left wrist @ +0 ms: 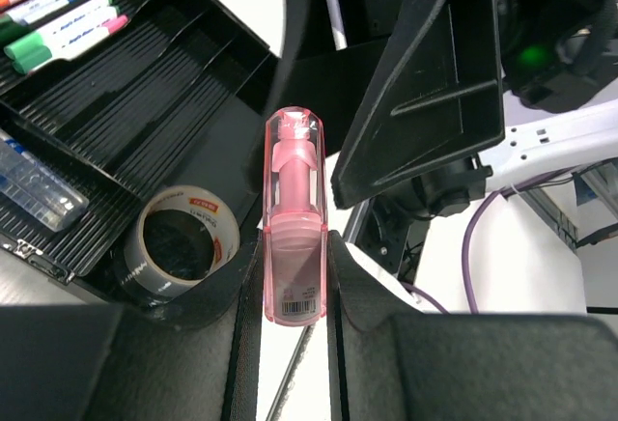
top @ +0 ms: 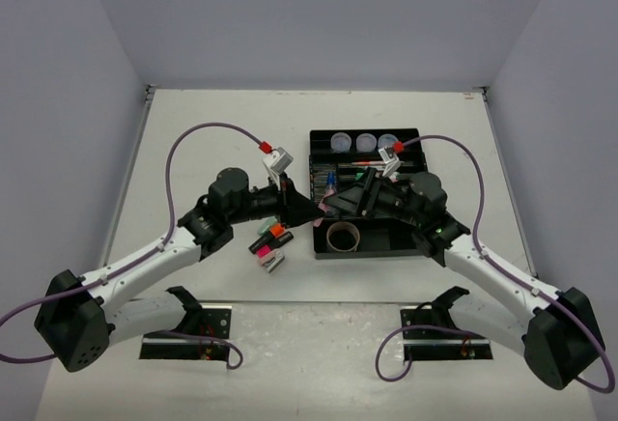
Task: Sort the stationery into containers
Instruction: Place the stationery in the storage box.
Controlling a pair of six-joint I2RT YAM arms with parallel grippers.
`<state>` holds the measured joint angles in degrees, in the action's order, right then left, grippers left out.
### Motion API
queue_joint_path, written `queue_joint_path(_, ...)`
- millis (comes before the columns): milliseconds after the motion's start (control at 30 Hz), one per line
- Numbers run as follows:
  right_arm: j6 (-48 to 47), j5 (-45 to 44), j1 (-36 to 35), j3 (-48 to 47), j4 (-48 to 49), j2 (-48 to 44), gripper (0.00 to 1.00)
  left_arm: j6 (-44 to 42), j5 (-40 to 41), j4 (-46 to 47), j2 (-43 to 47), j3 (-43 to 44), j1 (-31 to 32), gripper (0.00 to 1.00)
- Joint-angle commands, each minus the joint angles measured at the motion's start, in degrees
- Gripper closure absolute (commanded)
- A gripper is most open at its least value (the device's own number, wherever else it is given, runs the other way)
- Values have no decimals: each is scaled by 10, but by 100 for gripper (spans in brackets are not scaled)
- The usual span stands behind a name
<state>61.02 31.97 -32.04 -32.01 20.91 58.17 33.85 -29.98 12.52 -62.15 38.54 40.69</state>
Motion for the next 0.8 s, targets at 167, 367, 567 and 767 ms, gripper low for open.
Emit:
queue_joint_path(167,7,-10,-20,-13,65,19,70,2,-7,19,-8,17,3,97)
queue_joint_path(367,18,-20,-20,-12,56,31,100,-2,-3,19,-10,15,3,86)
queue_joint_path(567,-10,-80,-18,-24,-21,20,100,-10,38,-14,-9,26,3,29)
queue_joint_path(767,-25,-176,57,-1,-105,-17,100,-20,229,-225,13,88,4,0)
